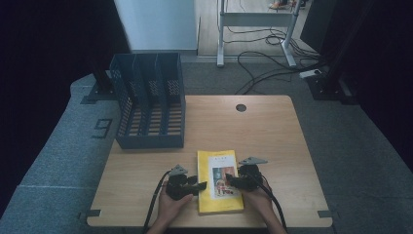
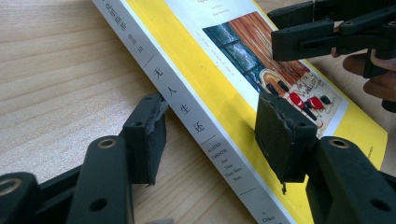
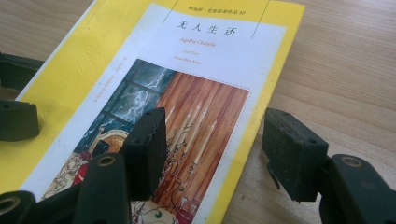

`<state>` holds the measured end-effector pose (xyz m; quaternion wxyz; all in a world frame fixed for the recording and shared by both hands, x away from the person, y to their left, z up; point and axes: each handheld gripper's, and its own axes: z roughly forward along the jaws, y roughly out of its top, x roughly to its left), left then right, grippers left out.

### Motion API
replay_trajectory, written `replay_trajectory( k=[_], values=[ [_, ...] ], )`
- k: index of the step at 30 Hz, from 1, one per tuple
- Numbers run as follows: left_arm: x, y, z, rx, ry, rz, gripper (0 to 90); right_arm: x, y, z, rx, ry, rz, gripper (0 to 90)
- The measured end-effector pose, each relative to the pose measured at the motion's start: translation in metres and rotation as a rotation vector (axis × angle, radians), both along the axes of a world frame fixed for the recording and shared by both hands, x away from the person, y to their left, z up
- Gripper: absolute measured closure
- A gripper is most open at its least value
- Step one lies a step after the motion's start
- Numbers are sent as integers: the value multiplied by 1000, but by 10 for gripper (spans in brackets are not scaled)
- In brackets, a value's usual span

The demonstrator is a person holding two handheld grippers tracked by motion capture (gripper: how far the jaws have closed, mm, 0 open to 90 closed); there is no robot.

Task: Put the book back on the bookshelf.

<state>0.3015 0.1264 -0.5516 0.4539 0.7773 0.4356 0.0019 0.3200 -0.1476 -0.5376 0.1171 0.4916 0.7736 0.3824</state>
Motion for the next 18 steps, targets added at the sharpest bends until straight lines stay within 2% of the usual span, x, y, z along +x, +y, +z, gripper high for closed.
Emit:
replay_trajectory(
  k=[5, 10, 13, 14, 18],
  values=[
    [0, 0, 0, -9, 6, 3, 439, 1, 0, -1, 3, 11, -2, 348],
    [2, 1, -1, -19, 14, 4, 435, 1, 2, 0, -18, 14, -6, 292],
    [5, 0, -1, -16, 14, 11, 438, 5, -2, -2, 16, 57, 10, 280],
    [6, -2, -1, -14, 13, 14, 438, 6, -2, -3, 35, 65, 21, 302],
    [12, -6, 1, 0, 21, 10, 426, 5, 0, -3, 28, 64, 28, 294]
  ],
)
